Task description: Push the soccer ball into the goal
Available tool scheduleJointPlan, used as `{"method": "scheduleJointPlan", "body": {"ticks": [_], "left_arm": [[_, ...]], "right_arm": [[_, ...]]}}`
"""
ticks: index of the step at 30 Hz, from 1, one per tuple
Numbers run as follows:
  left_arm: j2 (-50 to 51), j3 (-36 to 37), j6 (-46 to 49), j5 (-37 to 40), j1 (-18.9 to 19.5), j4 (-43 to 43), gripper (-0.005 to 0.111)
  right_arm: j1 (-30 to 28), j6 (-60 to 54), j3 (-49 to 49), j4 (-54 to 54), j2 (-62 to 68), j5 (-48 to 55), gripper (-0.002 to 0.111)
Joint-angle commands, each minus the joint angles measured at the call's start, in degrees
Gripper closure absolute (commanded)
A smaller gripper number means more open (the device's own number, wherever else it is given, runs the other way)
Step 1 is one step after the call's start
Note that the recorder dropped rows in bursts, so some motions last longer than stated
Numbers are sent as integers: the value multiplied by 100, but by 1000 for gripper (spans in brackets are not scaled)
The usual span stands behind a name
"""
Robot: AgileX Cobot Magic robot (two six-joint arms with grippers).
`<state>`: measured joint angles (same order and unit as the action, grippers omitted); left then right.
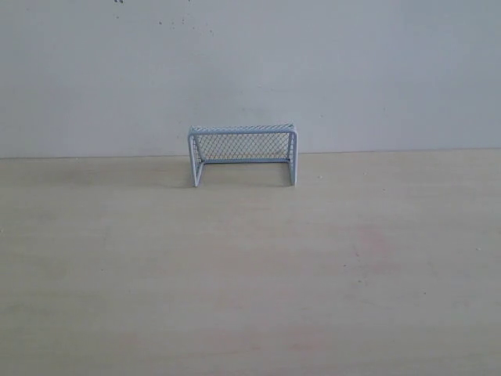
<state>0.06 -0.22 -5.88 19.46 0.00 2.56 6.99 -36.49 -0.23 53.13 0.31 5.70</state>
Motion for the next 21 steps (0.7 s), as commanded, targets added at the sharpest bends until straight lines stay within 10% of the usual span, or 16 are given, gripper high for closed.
{"method": "scheduleJointPlan", "body": {"ticks": [1,8,21], "left_arm": [[-6,22,-1,-9,0,5,102],[-6,22,-1,-9,0,5,102],[-6,22,-1,-9,0,5,102]], "right_arm": [[-14,1099,23,-1374,-31,-233,109],[-14,5833,23,-6587,-31,-197,109],[-14,5439,23,-6476,-31,1413,109]]}}
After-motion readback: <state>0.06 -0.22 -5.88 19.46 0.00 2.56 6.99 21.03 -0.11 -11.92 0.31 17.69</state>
